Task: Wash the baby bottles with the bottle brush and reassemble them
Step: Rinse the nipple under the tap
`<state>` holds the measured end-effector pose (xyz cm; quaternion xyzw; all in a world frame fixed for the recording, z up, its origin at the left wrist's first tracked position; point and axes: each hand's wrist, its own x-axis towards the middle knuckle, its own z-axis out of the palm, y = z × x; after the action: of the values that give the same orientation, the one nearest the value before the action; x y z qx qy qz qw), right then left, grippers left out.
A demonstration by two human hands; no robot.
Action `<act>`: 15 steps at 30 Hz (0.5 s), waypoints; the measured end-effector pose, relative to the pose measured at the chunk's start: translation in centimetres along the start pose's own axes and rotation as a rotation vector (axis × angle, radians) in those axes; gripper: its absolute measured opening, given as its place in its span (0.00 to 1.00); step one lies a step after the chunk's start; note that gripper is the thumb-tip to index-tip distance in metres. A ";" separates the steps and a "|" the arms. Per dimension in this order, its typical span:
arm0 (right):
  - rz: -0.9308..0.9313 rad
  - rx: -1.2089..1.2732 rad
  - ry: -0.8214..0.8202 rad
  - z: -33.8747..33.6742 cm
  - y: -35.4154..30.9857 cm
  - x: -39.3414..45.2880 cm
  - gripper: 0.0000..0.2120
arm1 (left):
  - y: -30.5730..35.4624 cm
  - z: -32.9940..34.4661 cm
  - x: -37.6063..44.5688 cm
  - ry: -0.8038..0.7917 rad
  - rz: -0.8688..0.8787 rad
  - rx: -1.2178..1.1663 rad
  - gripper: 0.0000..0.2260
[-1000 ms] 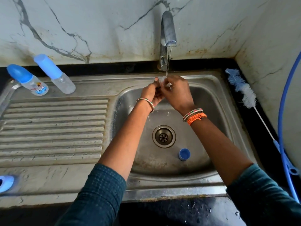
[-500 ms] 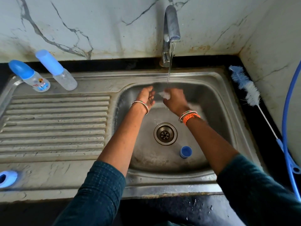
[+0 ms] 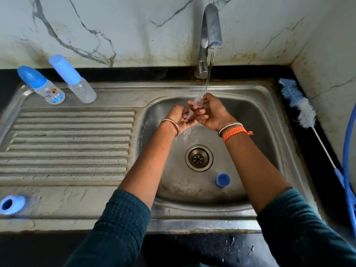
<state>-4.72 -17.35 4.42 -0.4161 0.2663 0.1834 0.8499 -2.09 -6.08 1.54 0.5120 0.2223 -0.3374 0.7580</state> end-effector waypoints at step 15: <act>-0.849 -1.263 0.422 -2.4 3.6 0.7 0.18 | -0.2 -0.7 -0.2 0.021 0.026 0.087 0.13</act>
<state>-6.83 -17.10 0.59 -0.9120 0.0858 -0.1233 0.3816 -2.37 -5.46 1.34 0.5510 0.2085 -0.3314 0.7369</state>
